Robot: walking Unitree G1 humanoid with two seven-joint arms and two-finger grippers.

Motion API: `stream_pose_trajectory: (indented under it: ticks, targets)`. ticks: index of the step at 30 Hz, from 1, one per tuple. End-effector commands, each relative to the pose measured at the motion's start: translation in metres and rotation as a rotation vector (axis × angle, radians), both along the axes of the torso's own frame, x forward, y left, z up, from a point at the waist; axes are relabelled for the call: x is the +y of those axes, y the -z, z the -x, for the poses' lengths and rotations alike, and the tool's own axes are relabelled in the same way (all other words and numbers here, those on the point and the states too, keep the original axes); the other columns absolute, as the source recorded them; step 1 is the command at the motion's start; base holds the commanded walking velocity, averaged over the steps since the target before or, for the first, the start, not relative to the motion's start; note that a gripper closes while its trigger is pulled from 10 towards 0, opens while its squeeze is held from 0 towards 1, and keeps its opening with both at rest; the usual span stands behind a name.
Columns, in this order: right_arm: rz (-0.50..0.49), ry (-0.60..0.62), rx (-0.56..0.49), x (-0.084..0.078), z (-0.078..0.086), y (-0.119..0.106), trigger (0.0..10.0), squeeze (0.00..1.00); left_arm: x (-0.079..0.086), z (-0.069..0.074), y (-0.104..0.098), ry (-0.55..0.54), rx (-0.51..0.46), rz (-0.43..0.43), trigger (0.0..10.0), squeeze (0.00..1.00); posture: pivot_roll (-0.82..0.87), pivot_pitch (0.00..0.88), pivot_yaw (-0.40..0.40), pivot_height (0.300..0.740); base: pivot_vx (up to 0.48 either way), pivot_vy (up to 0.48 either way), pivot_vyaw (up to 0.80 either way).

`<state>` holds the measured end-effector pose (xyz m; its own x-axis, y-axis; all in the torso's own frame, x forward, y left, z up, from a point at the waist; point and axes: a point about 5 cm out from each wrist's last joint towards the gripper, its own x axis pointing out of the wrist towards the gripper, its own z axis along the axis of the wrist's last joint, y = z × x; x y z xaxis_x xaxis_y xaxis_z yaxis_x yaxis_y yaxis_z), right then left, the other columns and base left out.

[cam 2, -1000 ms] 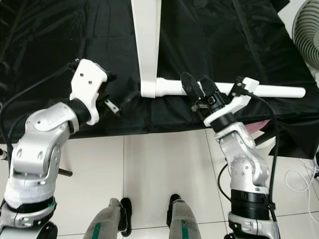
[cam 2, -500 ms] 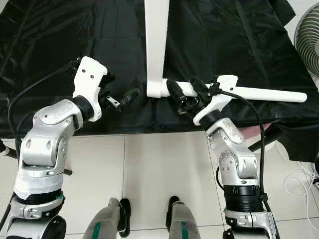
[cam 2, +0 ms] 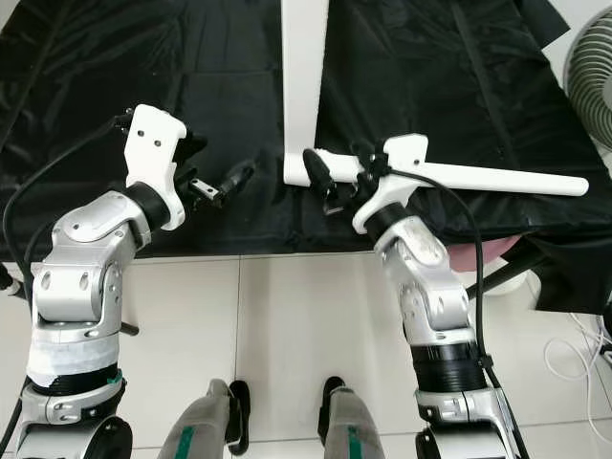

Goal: Building children table

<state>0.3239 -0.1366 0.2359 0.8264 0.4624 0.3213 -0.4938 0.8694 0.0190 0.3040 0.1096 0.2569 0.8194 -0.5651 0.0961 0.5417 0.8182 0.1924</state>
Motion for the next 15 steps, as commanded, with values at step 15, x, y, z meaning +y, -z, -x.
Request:
stream_pose_trajectory:
  ticks: [15]
  targets:
    - [0.156,-0.105,-0.063,0.012,0.0,0.003,10.0,0.0,0.0,-0.009,-0.002,-0.044,-0.053,-0.025,10.0,0.0,-0.02,0.255,0.052,0.74,0.0,0.0,0.0]
